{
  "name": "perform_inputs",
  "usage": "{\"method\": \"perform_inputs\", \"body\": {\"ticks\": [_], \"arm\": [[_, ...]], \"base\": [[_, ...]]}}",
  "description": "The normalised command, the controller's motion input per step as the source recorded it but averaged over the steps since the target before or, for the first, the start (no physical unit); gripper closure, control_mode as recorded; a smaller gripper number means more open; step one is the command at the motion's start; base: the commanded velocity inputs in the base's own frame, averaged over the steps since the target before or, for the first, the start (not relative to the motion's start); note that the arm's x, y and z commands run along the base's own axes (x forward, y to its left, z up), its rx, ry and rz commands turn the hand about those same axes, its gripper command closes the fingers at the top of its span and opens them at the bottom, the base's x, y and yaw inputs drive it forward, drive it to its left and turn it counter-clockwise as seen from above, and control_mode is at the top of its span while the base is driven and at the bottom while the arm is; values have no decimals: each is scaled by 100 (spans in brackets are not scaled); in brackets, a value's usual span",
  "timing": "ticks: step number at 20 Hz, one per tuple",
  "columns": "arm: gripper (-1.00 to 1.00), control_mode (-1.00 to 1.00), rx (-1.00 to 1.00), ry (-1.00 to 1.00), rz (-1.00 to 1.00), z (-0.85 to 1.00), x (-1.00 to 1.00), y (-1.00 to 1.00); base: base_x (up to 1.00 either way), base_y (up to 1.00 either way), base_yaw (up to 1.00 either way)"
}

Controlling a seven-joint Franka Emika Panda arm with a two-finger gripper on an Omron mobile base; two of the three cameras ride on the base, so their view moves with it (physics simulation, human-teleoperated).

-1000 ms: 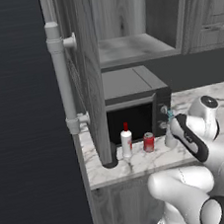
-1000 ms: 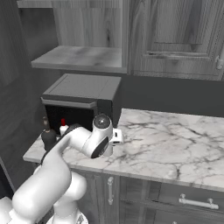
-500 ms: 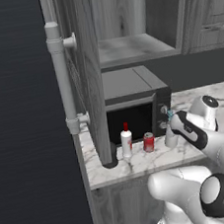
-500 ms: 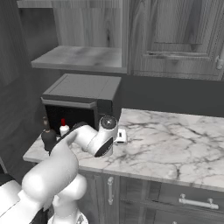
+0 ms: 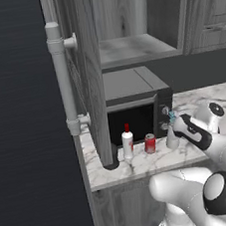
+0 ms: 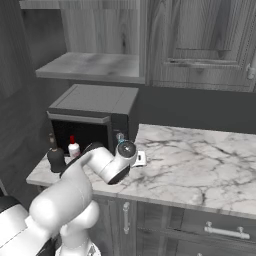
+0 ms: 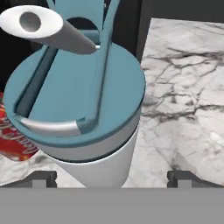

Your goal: Sort all alcoholic drinks to one cabinet, and non-alcoholic drinks to the other.

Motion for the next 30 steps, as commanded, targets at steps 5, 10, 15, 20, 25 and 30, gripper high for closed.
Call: {"method": "perform_inputs", "body": {"ticks": [5, 10, 15, 20, 25, 30], "arm": [[-100, -100, 0, -13, 4, -14, 0, 2], [-100, -100, 0, -12, 4, -12, 1, 9], [-100, -100, 0, -11, 5, -7, 0, 9], [-100, -100, 0, -11, 5, -5, 1, 12], [-100, -100, 0, -12, 7, -8, 2, 19], [-100, -100, 0, -11, 7, -5, 7, 20]], "base": [[0, 0, 0], [0, 0, 0], [0, 0, 0], [0, 0, 0], [0, 0, 0], [0, 0, 0]]}}
